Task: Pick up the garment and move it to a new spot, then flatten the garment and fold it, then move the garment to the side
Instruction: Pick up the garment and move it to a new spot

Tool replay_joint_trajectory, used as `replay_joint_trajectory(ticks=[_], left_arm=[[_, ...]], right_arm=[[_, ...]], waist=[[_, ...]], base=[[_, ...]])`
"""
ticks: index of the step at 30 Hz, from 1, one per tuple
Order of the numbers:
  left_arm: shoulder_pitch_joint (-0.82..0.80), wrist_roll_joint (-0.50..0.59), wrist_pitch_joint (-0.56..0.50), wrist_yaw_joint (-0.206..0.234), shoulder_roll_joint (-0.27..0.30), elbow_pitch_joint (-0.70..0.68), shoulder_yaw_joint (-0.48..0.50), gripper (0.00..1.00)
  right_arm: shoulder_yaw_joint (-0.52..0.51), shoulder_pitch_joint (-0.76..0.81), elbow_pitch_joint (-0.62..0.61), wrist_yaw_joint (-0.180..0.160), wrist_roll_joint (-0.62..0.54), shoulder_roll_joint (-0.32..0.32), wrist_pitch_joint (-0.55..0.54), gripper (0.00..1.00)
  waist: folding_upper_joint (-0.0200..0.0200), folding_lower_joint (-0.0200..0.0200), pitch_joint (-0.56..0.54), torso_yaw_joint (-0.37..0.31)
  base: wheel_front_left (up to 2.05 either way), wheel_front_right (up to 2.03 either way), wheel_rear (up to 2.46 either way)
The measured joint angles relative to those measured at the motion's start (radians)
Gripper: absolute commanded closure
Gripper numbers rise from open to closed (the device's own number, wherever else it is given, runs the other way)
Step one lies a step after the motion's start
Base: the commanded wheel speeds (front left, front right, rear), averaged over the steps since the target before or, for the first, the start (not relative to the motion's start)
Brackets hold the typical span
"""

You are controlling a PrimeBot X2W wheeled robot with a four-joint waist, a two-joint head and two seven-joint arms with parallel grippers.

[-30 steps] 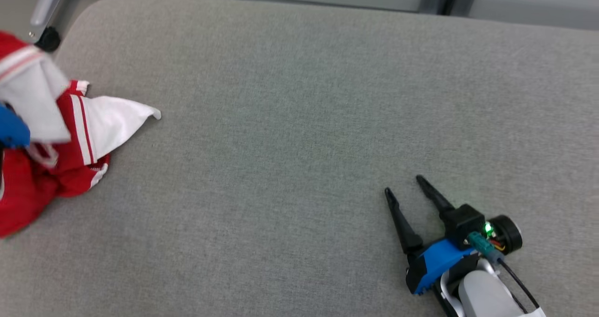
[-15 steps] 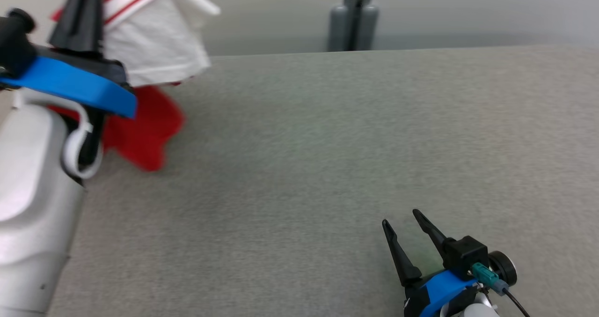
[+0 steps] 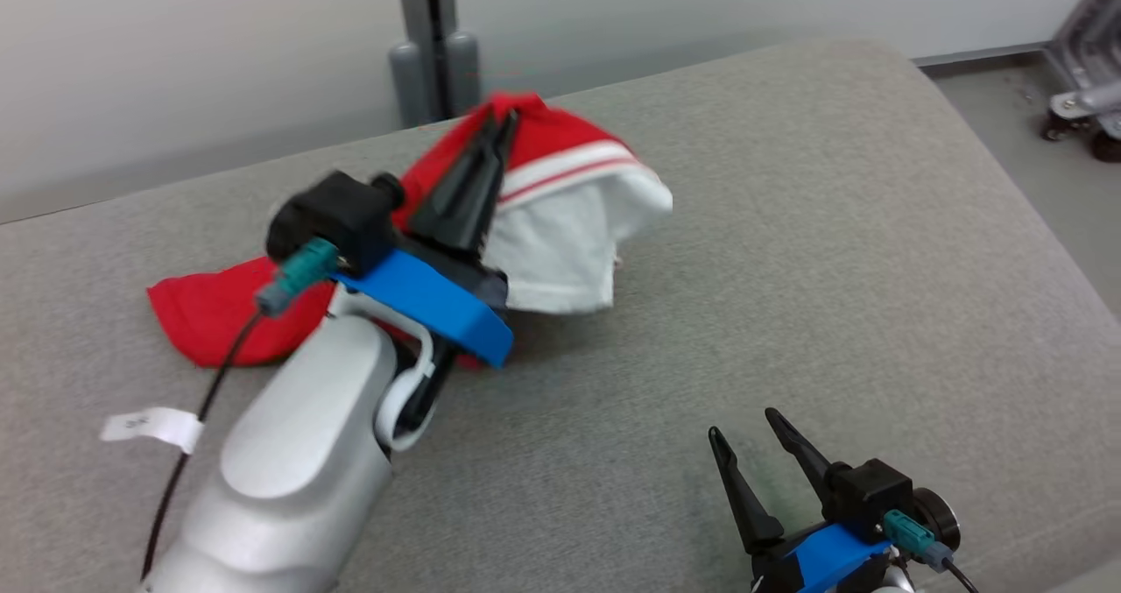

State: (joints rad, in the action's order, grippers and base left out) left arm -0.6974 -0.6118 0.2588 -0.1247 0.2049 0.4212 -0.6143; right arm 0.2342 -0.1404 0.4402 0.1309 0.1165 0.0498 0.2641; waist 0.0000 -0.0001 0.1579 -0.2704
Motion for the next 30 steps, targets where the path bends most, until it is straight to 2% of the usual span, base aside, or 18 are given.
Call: replay_joint_trajectory(ticks=[1, 2, 3, 7, 11, 16, 19, 20, 25, 30], left_arm=[[0.008, 0.011, -0.001, 0.002, -0.007, 0.013, -0.014, 1.00], [0.019, 0.020, 0.000, 0.004, -0.013, 0.031, -0.025, 0.68], [0.028, 0.029, 0.000, 0.005, -0.013, 0.049, -0.035, 0.00], [0.068, 0.049, 0.002, 0.020, -0.008, 0.109, -0.034, 0.00], [0.119, 0.067, 0.003, 0.033, 0.013, 0.116, 0.028, 0.00], [0.243, 0.100, 0.004, 0.042, 0.057, 0.094, 0.158, 0.00], [0.330, 0.129, 0.004, 0.048, 0.081, 0.075, 0.253, 0.00], [0.391, 0.153, 0.004, 0.047, 0.080, 0.058, 0.311, 0.00], [0.558, 0.207, 0.004, 0.036, 0.048, 0.021, 0.444, 0.00], [0.699, 0.254, 0.004, 0.026, -0.040, -0.033, 0.572, 0.00]], right_arm=[[0.002, 0.001, -0.002, 0.000, 0.003, 0.000, 0.000, 0.00], [0.004, 0.001, -0.004, 0.000, 0.008, 0.000, 0.000, 0.00], [0.005, 0.001, -0.007, 0.000, 0.011, 0.000, 0.000, 0.00], [-0.004, 0.006, -0.017, 0.000, 0.022, 0.000, 0.000, 0.00], [-0.031, 0.023, -0.022, 0.000, 0.033, 0.000, 0.000, 0.00], [-0.049, 0.026, -0.028, 0.000, 0.035, 0.000, 0.000, 0.00], [-0.059, 0.025, -0.029, 0.000, 0.034, -0.001, 0.000, 0.00], [-0.072, 0.025, -0.026, 0.000, 0.034, 0.000, 0.000, 0.00], [-0.088, 0.038, -0.018, 0.000, 0.033, -0.001, 0.000, 0.00], [-0.105, 0.065, -0.008, 0.000, 0.037, 0.000, 0.000, 0.00]], waist=[[0.0000, 0.0000, 0.000, -0.013], [0.0000, 0.0001, 0.001, -0.024], [0.0000, 0.0000, 0.000, -0.032], [0.0000, 0.0001, -0.003, -0.034], [0.0000, 0.0001, -0.019, -0.001], [-0.0001, 0.0001, -0.039, 0.056], [0.0000, 0.0001, -0.051, 0.091], [0.0000, 0.0001, -0.060, 0.117], [0.0000, 0.0001, -0.089, 0.177], [0.0000, 0.0000, -0.115, 0.217]], base=[[0.00, 0.00, 0.00], [0.00, 0.00, 0.00], [0.00, 0.00, 0.00], [0.00, 0.00, 0.00], [0.00, 0.00, 0.00], [0.00, 0.00, 0.00], [0.00, 0.00, 0.00], [0.00, 0.00, 0.00], [0.00, 0.00, 0.00], [0.00, 0.00, 0.00]])
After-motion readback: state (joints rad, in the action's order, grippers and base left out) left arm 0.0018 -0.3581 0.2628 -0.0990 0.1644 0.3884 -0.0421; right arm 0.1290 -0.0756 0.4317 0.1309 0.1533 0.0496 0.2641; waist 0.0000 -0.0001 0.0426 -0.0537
